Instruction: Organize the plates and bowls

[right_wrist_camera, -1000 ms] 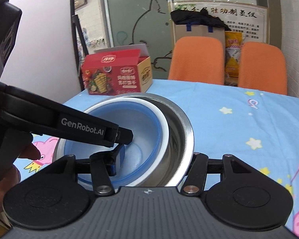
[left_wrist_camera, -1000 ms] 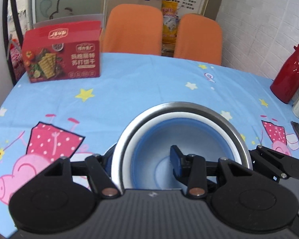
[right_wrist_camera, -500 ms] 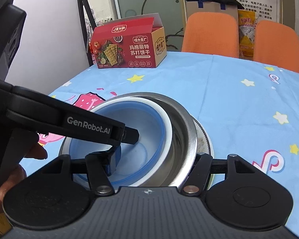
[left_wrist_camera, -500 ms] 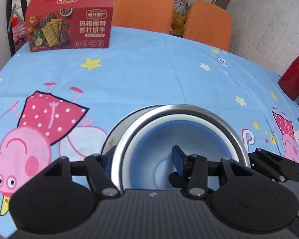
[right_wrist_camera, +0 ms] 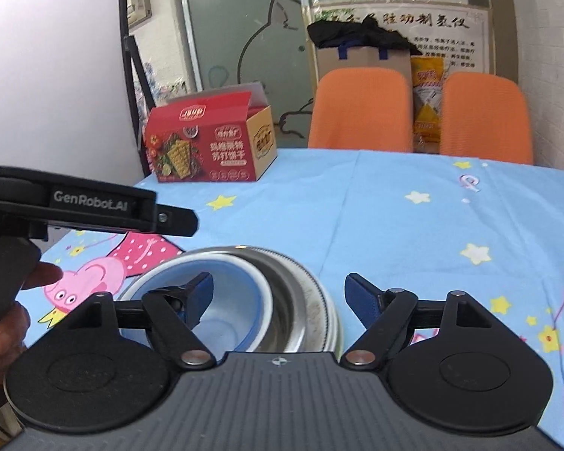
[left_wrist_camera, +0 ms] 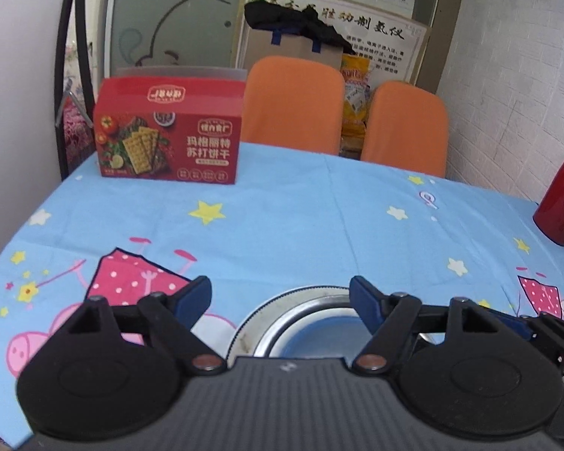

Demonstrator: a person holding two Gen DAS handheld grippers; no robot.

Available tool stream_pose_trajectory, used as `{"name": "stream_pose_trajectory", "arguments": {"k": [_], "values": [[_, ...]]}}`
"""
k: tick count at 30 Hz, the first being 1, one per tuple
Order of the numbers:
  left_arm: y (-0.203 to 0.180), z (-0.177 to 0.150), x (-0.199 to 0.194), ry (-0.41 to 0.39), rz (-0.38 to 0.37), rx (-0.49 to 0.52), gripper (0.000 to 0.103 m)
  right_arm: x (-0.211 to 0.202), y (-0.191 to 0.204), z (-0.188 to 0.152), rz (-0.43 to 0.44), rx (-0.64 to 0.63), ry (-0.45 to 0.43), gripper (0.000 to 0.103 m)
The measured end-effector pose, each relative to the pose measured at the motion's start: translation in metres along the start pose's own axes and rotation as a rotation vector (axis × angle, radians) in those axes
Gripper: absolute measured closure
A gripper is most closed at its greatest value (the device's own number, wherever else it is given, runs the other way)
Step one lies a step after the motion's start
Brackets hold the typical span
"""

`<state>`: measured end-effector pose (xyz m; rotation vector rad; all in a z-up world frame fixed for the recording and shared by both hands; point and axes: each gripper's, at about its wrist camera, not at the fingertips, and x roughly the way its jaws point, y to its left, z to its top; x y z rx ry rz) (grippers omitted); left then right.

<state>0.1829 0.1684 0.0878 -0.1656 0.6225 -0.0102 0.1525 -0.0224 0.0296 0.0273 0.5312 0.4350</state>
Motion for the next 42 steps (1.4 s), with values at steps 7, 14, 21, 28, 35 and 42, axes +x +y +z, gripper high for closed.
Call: {"name": "stream_pose_trajectory", "arguments": {"k": [7,14,21,28,35,42], "values": [[-0.032,-0.036,-0.026,-0.008,0.035,0.008,0.028,-0.034,-0.025,-0.022,-0.074,0.062,-0.065,0.0],[-0.054,-0.086,-0.057,-0.014,0.046,0.038,0.028,-0.071,-0.033,-0.054,-0.132,0.078,-0.078,0.0],[-0.061,-0.128,-0.071,0.013,0.043,0.034,0.028,-0.092,-0.031,-0.087,-0.148,0.104,-0.078,0.0],[-0.074,-0.158,-0.083,0.032,0.042,0.064,0.028,-0.111,-0.033,-0.113,-0.163,0.143,-0.093,0.0],[-0.094,-0.178,-0.107,-0.013,0.062,0.125,0.028,-0.13,-0.032,-0.129,-0.187,0.143,-0.099,0.0],[-0.101,-0.183,-0.113,-0.024,0.052,0.153,0.028,-0.139,-0.04,-0.139,-0.233,0.164,-0.09,0.0]]}}
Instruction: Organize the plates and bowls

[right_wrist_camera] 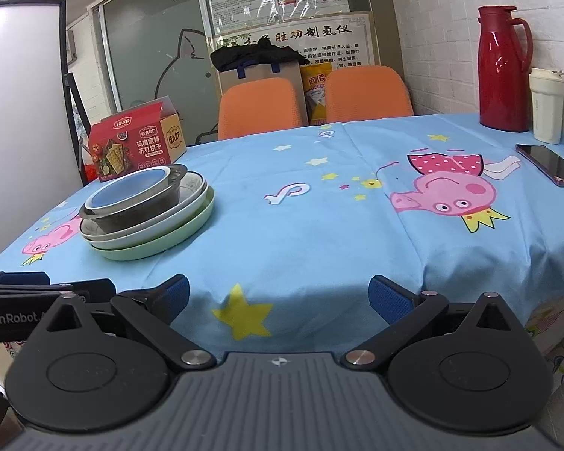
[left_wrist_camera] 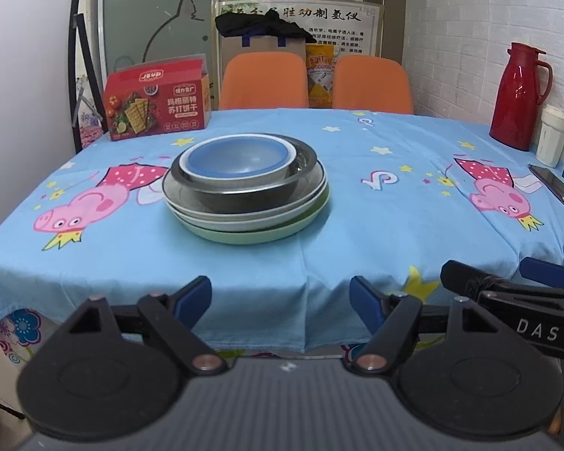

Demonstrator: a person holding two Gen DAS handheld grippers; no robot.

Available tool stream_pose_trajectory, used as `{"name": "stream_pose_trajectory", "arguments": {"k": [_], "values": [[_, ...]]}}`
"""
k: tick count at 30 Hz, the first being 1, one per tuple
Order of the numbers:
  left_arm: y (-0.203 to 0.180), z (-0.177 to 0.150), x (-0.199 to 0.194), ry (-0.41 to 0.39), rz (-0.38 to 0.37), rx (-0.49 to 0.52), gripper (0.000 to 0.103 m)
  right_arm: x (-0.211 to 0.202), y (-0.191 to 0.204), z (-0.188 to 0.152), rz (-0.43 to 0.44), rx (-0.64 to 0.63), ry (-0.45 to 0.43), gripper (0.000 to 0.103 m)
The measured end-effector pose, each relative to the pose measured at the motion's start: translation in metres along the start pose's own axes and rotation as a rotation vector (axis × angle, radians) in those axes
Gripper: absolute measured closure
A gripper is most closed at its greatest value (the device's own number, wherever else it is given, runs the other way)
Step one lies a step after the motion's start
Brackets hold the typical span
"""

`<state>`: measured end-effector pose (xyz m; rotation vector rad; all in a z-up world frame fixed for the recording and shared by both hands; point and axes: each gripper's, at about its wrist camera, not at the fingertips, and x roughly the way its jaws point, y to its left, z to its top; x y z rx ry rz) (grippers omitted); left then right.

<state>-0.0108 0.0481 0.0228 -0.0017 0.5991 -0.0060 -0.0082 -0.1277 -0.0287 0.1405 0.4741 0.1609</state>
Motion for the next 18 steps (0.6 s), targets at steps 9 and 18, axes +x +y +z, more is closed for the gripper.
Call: {"name": "stream_pose_trajectory", "arguments": {"k": [9,18], "values": [[0.0033,-0.0005,-0.0029,-0.01,0.001,-0.022,0.028,-0.0038,-0.003,-0.0005,-0.008,0.021,-0.005,0.0],[0.0077,-0.0013,-0.005,-0.021,-0.011,-0.032,0.028,-0.0028,-0.002,-0.0014,0.006,0.024,0.004,0.0]]}}
